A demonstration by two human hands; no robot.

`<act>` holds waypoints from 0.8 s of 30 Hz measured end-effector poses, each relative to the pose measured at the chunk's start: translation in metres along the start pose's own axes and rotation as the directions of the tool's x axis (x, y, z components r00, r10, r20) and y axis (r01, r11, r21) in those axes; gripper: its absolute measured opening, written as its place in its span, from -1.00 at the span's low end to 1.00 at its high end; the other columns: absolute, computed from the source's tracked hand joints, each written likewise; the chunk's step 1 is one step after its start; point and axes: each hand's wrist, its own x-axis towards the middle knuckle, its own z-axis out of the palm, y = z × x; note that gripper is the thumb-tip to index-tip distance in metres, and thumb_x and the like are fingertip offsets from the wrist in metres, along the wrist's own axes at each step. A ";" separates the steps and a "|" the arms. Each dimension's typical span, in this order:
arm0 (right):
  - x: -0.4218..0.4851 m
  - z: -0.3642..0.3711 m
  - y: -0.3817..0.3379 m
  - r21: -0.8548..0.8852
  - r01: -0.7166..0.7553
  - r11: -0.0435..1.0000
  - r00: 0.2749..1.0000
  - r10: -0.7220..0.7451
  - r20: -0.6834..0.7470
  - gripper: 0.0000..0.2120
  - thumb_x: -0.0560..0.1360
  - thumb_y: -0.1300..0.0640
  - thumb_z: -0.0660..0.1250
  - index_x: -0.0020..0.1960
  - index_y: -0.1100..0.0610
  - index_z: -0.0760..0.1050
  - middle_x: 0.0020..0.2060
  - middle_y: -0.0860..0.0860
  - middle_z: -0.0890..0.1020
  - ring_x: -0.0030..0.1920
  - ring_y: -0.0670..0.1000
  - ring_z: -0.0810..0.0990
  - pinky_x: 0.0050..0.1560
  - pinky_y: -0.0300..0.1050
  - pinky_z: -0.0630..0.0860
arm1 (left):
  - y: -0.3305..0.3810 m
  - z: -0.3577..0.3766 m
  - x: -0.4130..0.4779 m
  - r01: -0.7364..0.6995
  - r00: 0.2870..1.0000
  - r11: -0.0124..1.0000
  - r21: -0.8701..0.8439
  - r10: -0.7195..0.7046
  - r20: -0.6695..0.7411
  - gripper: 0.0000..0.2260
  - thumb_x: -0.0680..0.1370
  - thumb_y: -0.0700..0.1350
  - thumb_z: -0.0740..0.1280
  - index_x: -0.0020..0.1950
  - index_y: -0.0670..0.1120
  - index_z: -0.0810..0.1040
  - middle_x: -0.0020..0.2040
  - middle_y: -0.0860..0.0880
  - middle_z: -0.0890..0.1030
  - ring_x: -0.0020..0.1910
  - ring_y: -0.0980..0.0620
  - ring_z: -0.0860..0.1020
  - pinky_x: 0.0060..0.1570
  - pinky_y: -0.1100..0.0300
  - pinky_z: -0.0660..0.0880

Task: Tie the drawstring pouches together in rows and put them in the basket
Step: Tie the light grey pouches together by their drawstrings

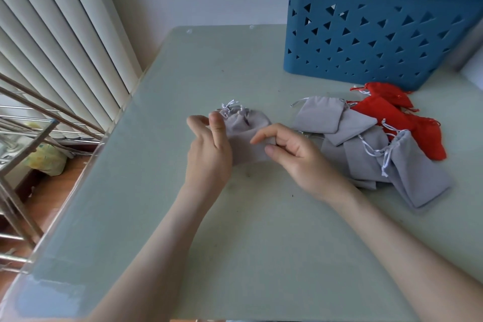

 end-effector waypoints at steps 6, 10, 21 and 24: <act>0.003 0.003 0.022 -0.472 -0.011 0.882 1.000 -0.002 -0.026 -0.61 0.51 0.32 0.08 0.08 0.02 0.60 -0.07 -0.05 0.61 0.04 0.01 0.53 0.07 -0.07 0.40 | -0.004 0.007 0.004 0.024 0.992 1.000 -0.005 -0.024 0.122 -0.79 0.65 0.08 0.03 0.08 -0.05 0.26 -0.08 -0.01 0.46 -0.07 -0.06 0.42 -0.16 0.19 0.24; 0.003 0.008 0.023 -0.580 -0.038 0.814 0.998 -0.001 -0.067 -0.56 0.43 0.22 0.09 0.17 -0.04 0.59 0.03 0.02 0.55 0.10 0.09 0.41 0.15 0.06 0.34 | -0.012 0.011 0.008 0.009 0.999 1.000 0.012 -0.009 0.048 -0.80 0.59 -0.13 0.27 0.13 -0.16 0.33 -0.26 0.13 0.43 -0.15 -0.05 0.46 -0.30 0.17 0.22; 0.000 -0.013 0.027 -0.873 -0.280 0.400 0.887 -0.241 -0.394 -0.59 0.46 -0.11 0.07 -0.16 0.10 0.61 0.16 0.12 0.58 0.15 0.08 0.30 0.08 0.00 0.14 | -0.020 0.012 0.010 -0.081 0.976 0.883 0.462 0.165 -0.145 -0.62 0.52 -0.07 0.35 0.25 -0.17 0.37 0.19 -0.19 0.40 0.17 -0.20 0.32 0.09 0.04 0.18; -0.005 -0.018 0.029 -0.880 -0.380 0.284 0.899 -0.108 -0.424 -0.44 0.47 -0.16 -0.08 -0.09 0.08 0.65 0.31 0.13 0.49 0.30 0.12 0.26 0.24 0.07 0.03 | -0.016 0.011 0.012 -0.071 0.975 0.899 0.433 0.155 -0.162 -0.63 0.50 -0.09 0.36 0.27 -0.13 0.37 0.20 -0.18 0.35 0.18 -0.18 0.29 0.09 0.06 0.14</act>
